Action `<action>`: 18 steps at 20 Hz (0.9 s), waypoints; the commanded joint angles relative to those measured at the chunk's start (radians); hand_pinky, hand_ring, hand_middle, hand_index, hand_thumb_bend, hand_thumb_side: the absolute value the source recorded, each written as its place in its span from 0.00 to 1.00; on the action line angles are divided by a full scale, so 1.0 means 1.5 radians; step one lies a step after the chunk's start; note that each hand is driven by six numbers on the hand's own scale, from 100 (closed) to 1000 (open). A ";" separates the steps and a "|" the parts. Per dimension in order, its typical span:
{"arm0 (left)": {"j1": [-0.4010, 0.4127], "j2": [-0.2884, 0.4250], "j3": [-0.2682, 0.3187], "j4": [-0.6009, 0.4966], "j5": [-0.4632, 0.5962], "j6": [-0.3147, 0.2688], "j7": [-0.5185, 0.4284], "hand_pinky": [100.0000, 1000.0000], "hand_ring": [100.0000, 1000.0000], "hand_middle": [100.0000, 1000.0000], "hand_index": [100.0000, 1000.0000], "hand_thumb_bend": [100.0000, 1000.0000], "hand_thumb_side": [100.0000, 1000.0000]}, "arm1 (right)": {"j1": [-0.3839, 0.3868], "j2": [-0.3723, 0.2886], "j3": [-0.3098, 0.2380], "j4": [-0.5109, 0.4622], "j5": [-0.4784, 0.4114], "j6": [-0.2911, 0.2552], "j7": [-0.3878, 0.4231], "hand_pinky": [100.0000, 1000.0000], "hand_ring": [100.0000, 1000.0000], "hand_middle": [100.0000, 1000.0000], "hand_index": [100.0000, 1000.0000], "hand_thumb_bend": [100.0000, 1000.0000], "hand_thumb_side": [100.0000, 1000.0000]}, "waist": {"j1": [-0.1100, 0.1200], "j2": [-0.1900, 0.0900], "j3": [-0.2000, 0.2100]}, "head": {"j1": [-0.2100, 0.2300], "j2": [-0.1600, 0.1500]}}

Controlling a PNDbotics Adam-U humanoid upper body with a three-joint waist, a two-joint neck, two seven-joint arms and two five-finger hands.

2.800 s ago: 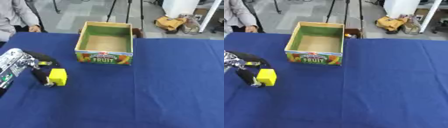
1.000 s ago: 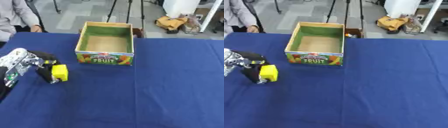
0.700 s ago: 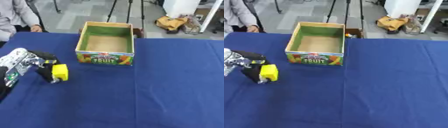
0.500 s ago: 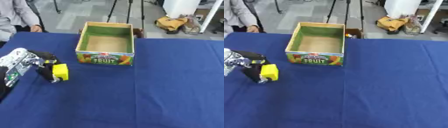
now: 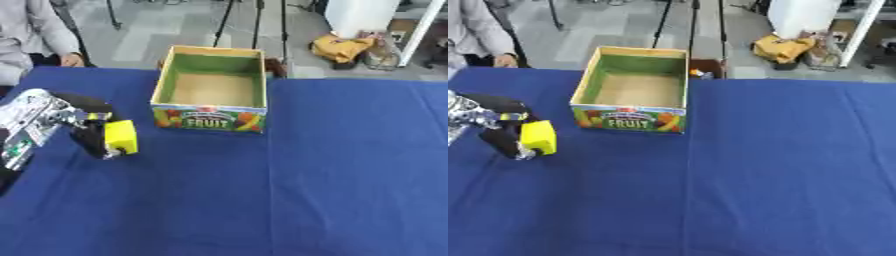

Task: Pick up objects on the table and place them in the box.

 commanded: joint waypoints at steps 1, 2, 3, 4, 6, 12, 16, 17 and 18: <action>-0.017 0.030 0.018 -0.034 0.010 0.008 -0.001 0.63 0.65 0.65 0.79 0.03 0.59 | -0.007 -0.007 -0.005 -0.010 0.001 0.001 0.001 0.76 0.84 0.76 0.86 0.00 0.91 | 0.003 -0.020 0.001 | -0.001 0.002; -0.018 0.032 0.020 -0.042 0.014 0.011 -0.002 0.63 0.65 0.65 0.78 0.03 0.59 | -0.007 -0.007 -0.005 -0.010 0.001 0.001 0.001 0.76 0.84 0.76 0.86 0.00 0.91 | 0.004 -0.020 0.001 | -0.002 0.002; -0.020 0.034 0.022 -0.051 0.018 0.013 -0.003 0.63 0.65 0.64 0.78 0.02 0.59 | -0.007 -0.007 -0.005 -0.010 0.001 0.001 0.001 0.76 0.84 0.76 0.86 0.00 0.91 | 0.004 -0.021 0.002 | -0.002 0.002; -0.022 0.036 0.024 -0.059 0.021 0.016 -0.004 0.63 0.65 0.64 0.78 0.02 0.59 | -0.007 -0.007 -0.005 -0.010 0.001 0.001 0.001 0.76 0.84 0.76 0.86 0.00 0.91 | 0.004 -0.022 0.002 | -0.003 0.002; -0.028 0.040 0.029 -0.075 0.025 0.022 -0.005 0.63 0.64 0.64 0.78 0.01 0.59 | -0.007 -0.008 -0.005 -0.010 0.001 0.000 0.001 0.76 0.84 0.76 0.86 0.00 0.90 | 0.005 -0.023 0.003 | -0.004 0.003; -0.057 0.047 0.040 -0.104 0.026 0.033 -0.007 0.63 0.64 0.63 0.77 0.00 0.60 | -0.005 -0.011 -0.003 -0.010 0.001 0.000 0.003 0.76 0.84 0.76 0.86 0.00 0.90 | 0.009 -0.027 0.006 | -0.006 0.006; -0.087 0.040 0.046 -0.107 0.022 0.036 -0.007 0.63 0.64 0.62 0.77 0.00 0.60 | -0.003 -0.013 -0.002 -0.010 0.001 0.000 0.004 0.76 0.84 0.76 0.86 0.00 0.90 | 0.013 -0.031 0.005 | -0.006 0.007; -0.096 0.035 0.048 -0.104 0.020 0.037 -0.007 0.63 0.64 0.62 0.77 0.00 0.60 | -0.003 -0.013 -0.002 -0.010 0.001 -0.001 0.004 0.76 0.84 0.76 0.86 0.00 0.90 | 0.014 -0.032 0.005 | -0.005 0.007; -0.105 0.029 0.049 -0.100 0.018 0.038 -0.007 0.63 0.64 0.62 0.77 0.00 0.60 | -0.003 -0.013 -0.002 -0.010 0.000 -0.001 0.005 0.76 0.84 0.76 0.86 0.00 0.90 | 0.014 -0.032 0.004 | -0.005 0.006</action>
